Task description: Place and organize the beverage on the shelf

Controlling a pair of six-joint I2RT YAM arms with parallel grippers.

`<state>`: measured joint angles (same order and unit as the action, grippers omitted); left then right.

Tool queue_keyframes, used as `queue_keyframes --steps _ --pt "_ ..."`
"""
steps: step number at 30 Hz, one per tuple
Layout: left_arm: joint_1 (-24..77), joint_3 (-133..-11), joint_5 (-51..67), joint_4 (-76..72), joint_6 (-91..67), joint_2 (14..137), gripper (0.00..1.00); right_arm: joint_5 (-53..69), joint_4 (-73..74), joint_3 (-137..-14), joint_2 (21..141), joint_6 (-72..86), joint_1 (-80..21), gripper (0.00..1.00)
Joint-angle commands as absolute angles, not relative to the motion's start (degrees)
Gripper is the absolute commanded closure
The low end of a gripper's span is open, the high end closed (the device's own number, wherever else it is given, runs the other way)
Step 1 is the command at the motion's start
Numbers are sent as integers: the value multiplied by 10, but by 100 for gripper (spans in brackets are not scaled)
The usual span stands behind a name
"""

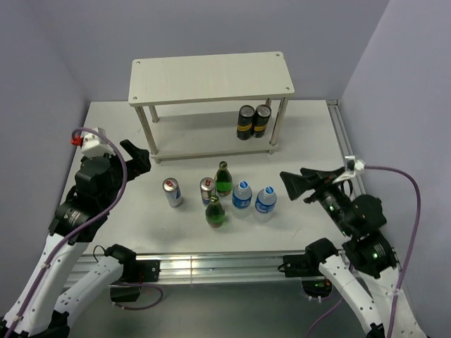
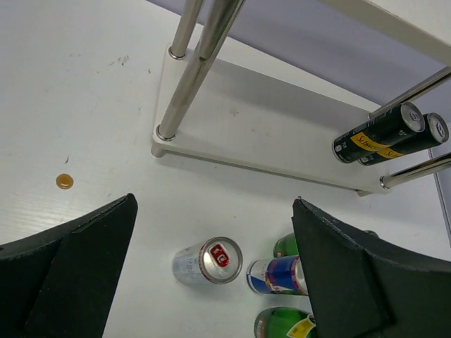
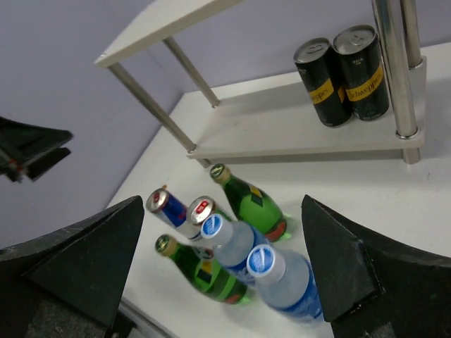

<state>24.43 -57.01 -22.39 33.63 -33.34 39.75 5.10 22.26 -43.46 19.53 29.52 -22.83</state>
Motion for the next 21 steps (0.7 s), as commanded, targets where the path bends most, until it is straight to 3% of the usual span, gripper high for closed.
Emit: queue_keyframes --steps 1,6,10,13,17,21 --pt "247 -543 -250 324 -301 366 1 58 326 -420 109 312 -233 0" --pt "246 -520 -262 316 -310 358 1 45 476 -445 127 353 -232 0" --pt "246 -516 -274 309 -312 355 1 -48 571 -494 98 371 -224 0" --pt "244 -515 -283 308 -315 354 1 -41 574 -504 107 366 -181 0" --pt "239 -515 -284 308 -318 354 2 61 548 -489 178 315 -93 0" --pt "231 -512 -284 307 -318 352 2 5 526 -525 270 296 -86 0"
